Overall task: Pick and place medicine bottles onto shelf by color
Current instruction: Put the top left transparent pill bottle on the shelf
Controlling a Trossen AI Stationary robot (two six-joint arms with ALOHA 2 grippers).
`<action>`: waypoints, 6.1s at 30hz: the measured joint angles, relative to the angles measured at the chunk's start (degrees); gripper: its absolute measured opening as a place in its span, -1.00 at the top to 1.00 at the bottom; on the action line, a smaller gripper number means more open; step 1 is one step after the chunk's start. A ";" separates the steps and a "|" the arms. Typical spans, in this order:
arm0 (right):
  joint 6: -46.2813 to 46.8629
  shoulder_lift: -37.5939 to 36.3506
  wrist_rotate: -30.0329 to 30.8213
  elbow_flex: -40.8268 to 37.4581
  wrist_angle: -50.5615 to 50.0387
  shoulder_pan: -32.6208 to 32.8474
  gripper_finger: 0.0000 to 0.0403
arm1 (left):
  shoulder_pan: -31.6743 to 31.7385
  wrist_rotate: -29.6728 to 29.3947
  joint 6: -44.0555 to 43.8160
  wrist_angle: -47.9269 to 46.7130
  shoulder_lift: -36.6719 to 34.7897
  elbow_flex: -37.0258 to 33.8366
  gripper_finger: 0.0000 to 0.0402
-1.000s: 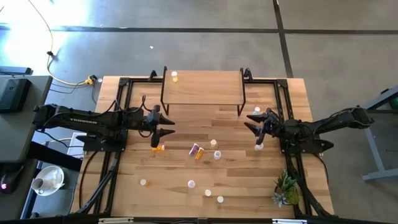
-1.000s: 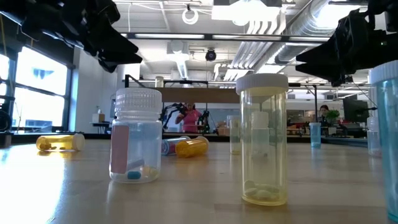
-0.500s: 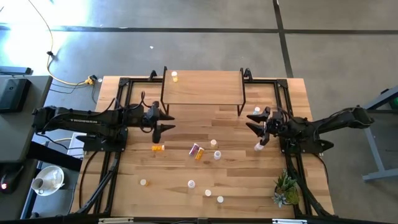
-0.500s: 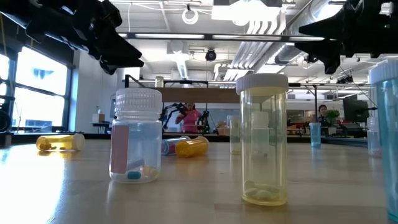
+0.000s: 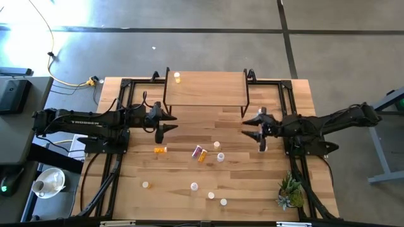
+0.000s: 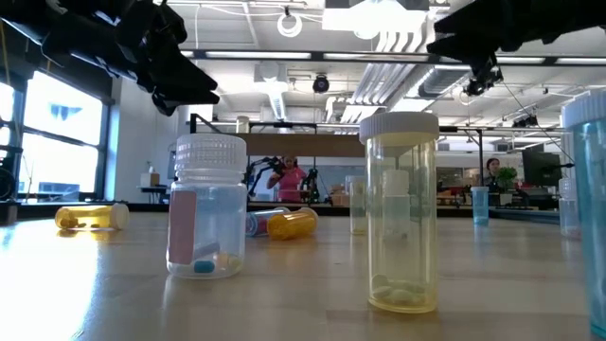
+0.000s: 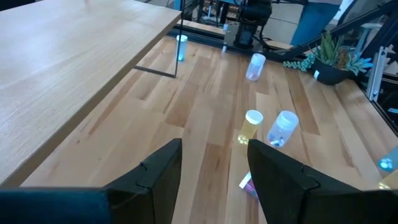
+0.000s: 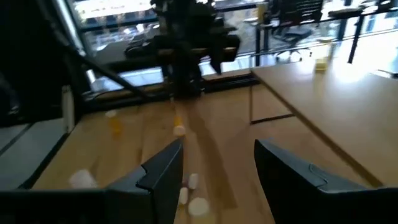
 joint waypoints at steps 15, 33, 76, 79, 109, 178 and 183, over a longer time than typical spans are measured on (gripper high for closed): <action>1.38 21.24 -2.52 5.79 3.33 3.21 0.06 | 0.00 0.00 -1.43 0.00 0.01 0.00 0.14; 0.30 40.63 -4.40 13.12 3.92 7.48 0.06 | 0.00 0.02 -1.68 0.01 0.02 0.00 0.14; 4.83 51.77 -3.16 14.13 4.69 7.48 0.10 | -0.02 0.00 -2.53 -0.02 0.02 0.02 0.14; 4.83 51.59 -3.71 14.13 5.17 7.46 0.25 | -0.02 0.00 -2.53 -0.04 0.02 0.02 0.14; 4.24 34.48 -3.25 14.09 6.82 0.91 0.42 | -0.02 0.00 -0.95 -0.19 0.04 0.02 0.14; -7.07 42.18 -9.69 40.70 -29.37 -47.47 0.02 | 0.00 -0.15 -0.01 -2.20 0.04 0.02 0.14; -7.46 42.17 -9.67 42.86 -29.62 -47.45 -0.07 | 0.00 -0.15 -0.10 -2.20 0.04 0.02 0.14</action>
